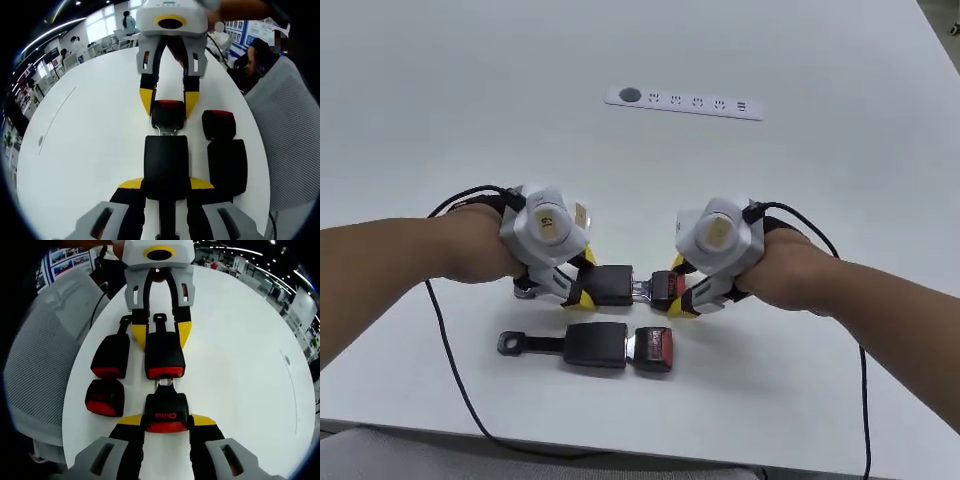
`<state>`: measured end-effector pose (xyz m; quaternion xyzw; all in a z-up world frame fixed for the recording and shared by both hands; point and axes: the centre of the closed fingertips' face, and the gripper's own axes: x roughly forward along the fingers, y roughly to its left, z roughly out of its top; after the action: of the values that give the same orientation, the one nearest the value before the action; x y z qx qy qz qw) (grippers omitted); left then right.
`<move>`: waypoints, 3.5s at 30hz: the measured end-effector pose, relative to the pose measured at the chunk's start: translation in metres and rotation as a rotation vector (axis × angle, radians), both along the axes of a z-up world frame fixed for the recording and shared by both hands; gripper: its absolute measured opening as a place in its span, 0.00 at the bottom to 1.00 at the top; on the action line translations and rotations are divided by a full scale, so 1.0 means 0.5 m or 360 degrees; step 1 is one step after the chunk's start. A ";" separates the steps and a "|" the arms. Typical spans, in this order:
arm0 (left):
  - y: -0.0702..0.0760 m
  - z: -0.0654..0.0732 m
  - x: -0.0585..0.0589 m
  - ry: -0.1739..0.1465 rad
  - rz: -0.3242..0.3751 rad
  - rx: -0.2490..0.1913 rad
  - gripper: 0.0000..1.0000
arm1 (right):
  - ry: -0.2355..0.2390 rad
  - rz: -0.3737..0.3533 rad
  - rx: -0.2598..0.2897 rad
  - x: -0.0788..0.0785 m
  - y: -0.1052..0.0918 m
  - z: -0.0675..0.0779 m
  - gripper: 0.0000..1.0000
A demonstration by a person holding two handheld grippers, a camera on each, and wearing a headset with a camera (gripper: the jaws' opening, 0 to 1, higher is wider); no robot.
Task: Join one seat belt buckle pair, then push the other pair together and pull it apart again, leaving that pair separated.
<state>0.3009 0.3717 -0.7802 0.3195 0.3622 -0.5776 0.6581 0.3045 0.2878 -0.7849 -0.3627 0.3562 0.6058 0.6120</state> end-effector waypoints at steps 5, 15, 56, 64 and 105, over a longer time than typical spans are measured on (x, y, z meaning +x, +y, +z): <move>-0.002 0.002 -0.001 0.0002 -0.0006 0.0004 0.32 | -0.0005 -0.0015 0.0007 0.004 -0.007 0.005 0.31; 0.002 -0.002 0.001 0.0001 -0.0003 0.0009 0.32 | -0.0011 -0.0059 -0.0027 0.001 -0.055 0.011 0.32; -0.005 0.009 -0.007 -0.0052 -0.0003 0.0037 0.34 | -0.0038 -0.0186 -0.0133 0.007 -0.188 0.001 0.37; 0.003 -0.001 0.006 -0.0044 0.0046 0.0058 0.36 | -0.0099 -0.0253 -0.0115 0.006 -0.186 0.013 0.43; 0.193 0.097 -0.146 -0.0124 0.0880 -0.0275 1.00 | -0.0103 -0.0934 0.0443 -0.119 -0.225 0.093 0.86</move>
<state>0.2280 0.4680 -0.7317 0.1734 0.3596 -0.3924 0.8287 0.2451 0.1754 -0.7385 -0.1765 0.3397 0.4345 0.8153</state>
